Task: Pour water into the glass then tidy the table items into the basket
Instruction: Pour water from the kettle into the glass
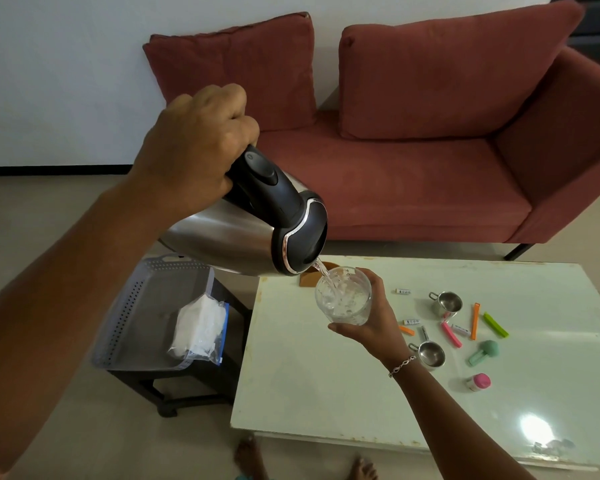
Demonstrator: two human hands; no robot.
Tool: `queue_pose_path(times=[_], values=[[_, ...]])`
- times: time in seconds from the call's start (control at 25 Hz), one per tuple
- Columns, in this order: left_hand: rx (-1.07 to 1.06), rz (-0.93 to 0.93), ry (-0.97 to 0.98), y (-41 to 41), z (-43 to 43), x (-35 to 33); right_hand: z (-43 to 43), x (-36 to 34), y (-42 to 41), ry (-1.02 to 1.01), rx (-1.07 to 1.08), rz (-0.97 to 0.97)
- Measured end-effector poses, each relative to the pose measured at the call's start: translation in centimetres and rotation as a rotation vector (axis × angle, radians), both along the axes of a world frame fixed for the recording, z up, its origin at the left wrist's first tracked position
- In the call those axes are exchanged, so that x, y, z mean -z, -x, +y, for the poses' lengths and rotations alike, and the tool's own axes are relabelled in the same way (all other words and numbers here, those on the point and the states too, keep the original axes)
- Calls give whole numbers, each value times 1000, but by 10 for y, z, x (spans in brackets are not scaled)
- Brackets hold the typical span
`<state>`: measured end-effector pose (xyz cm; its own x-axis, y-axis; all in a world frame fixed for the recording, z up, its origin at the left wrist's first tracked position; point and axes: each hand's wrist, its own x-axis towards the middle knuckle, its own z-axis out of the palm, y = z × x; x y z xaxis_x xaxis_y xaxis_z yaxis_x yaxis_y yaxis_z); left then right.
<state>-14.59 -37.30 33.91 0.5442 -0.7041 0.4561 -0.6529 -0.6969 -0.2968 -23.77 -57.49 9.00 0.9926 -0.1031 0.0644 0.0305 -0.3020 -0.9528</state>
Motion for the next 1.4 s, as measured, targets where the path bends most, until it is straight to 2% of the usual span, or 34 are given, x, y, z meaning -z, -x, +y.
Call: queue_pose_path(times=[0.32, 1.4], values=[[-15, -84, -13, -4, 2, 2, 2, 2, -2, -15, -20, -17], [-50, -31, -50, -10, -3, -4, 3, 0, -9, -18, -71, -28]])
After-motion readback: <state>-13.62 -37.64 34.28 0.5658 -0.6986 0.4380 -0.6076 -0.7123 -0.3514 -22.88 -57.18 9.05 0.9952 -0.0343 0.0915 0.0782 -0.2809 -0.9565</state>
